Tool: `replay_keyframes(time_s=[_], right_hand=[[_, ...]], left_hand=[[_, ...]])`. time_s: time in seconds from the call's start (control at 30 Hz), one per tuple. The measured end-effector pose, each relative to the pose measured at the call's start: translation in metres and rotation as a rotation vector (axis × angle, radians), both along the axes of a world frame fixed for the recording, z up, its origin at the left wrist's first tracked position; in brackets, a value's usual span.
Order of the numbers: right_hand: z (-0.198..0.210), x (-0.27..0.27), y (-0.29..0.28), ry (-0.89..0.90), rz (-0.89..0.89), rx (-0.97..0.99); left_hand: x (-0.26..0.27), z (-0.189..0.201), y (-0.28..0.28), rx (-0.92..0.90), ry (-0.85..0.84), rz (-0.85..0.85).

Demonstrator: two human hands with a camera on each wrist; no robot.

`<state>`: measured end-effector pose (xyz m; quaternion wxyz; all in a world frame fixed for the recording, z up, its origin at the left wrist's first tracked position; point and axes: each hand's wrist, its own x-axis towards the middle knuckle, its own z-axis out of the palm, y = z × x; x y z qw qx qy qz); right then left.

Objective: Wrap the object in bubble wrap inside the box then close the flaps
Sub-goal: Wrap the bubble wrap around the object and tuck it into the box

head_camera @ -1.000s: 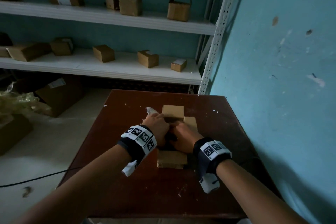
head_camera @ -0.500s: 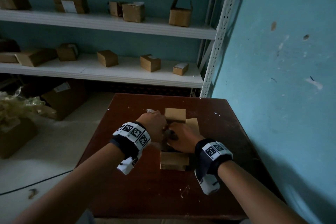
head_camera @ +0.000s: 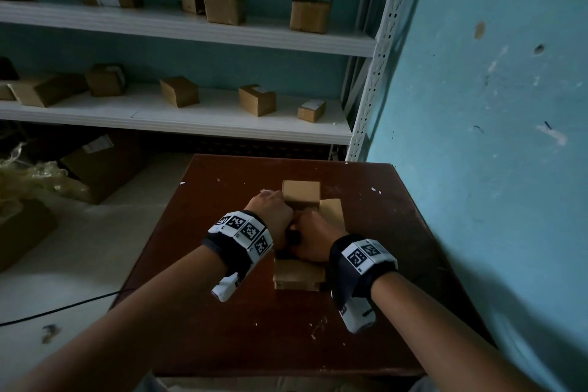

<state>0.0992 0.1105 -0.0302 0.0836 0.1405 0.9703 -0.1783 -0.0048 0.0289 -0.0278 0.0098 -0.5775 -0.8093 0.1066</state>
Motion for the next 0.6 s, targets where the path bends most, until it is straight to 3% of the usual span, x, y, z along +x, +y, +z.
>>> replay_keyframes(time_s=[0.23, 0.43, 0.6], right_hand=[[0.001, -0.003, 0.000, 0.001, -0.039, -0.018], [0.005, 0.000, -0.002, -0.034, -0.005, 0.079], [0.014, 0.006, -0.001, -0.077, 0.015, 0.021]], left_hand=[[0.002, -0.005, 0.002, 0.021, 0.005, -0.028], [0.000, -0.007, -0.002, 0.031, -0.014, -0.070], [-0.003, -0.001, -0.008, 0.067, -0.029, -0.073]])
